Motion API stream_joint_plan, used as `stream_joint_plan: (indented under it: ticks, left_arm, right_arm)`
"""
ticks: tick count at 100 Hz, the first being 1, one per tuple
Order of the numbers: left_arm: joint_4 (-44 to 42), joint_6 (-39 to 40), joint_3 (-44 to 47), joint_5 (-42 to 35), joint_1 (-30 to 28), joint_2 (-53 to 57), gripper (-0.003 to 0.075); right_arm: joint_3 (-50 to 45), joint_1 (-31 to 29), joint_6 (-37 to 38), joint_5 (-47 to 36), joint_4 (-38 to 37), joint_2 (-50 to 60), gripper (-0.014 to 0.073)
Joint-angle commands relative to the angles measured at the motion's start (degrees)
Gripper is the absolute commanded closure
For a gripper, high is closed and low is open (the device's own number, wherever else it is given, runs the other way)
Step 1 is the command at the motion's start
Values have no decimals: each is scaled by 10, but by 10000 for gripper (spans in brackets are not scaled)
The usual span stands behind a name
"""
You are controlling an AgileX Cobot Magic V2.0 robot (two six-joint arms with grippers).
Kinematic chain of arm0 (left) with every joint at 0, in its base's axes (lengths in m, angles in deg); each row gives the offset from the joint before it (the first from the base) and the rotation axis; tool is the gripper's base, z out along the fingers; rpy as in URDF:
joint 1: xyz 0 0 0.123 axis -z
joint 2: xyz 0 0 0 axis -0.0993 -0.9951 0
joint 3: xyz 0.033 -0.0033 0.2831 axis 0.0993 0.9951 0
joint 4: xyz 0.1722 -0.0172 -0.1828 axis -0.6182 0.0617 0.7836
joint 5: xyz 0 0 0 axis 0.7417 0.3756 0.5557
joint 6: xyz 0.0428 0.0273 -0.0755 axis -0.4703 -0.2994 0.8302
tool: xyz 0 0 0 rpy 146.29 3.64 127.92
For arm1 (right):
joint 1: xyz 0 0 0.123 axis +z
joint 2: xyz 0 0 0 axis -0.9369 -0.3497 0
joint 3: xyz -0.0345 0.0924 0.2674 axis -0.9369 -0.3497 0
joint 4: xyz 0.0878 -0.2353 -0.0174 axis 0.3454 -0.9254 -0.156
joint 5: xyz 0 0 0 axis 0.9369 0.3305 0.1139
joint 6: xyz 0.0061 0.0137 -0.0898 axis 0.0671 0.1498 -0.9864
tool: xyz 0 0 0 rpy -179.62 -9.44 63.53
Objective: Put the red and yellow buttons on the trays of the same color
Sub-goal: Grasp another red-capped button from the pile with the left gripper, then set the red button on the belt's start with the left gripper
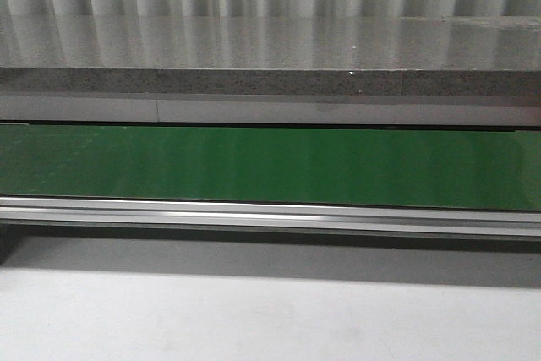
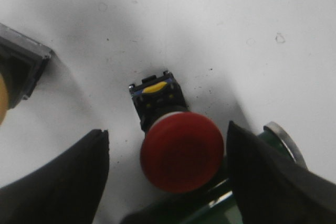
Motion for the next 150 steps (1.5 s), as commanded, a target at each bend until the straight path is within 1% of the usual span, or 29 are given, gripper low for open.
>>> stream_joint_plan:
  ticks: [1, 5, 18, 27, 36, 42, 46, 52, 61, 67, 78, 97, 107, 140, 145, 150]
  left_arm:
    - [10, 6, -19, -16, -1, 19, 298]
    - [10, 6, -19, -23, -1, 17, 337]
    - [6, 3, -28, -33, 1, 18, 536]
    - [6, -33, -44, -22, 2, 20, 643]
    - [1, -98, -64, -7, 3, 31, 706]
    - [1, -142, -75, 3, 3, 44, 728]
    - [1, -186, -82, 8, 3, 57, 741]
    - [1, -250, -87, 28, 4, 76, 741]
    - [-1, -308, -87, 71, 7, 106, 741]
    - [-2, -364, -87, 97, 15, 121, 741]
    - [-2, -424, -85, 140, 42, 136, 741]
    - [-27, -427, -79, 150, 114, 138, 741]
    - [-38, -427, -65, 152, 136, 138, 741]
    - [-38, -427, -25, 148, 140, 137, 739]
    - [-39, -427, -25, 149, 137, 137, 722]
    - [-39, -427, -25, 152, 135, 137, 675]
  right_arm:
    - [12, 1, -3, -39, 4, -6, 659]
    - [12, 1, -3, -39, 4, -6, 659]
    - [12, 1, -3, -39, 4, -6, 659]
    - [12, 1, -3, -39, 4, -6, 659]
    - [12, 1, -3, -39, 4, -6, 659]
    - [12, 1, -3, -39, 4, -6, 659]
    - [12, 1, -3, -39, 4, -6, 659]
    - [12, 1, -3, -39, 4, -6, 659]
    - [12, 1, -3, -39, 4, -6, 659]
    - [12, 1, -3, -39, 4, -6, 659]
    - [12, 1, -3, -39, 4, -6, 659]
    - [12, 1, -3, -39, 4, -6, 659]
    - [12, 1, -3, -39, 4, -6, 659]
    - [12, 1, -3, -40, 4, -6, 659]
    - [12, 1, -3, -40, 4, -6, 659]
    - [12, 1, -3, -40, 4, -6, 659]
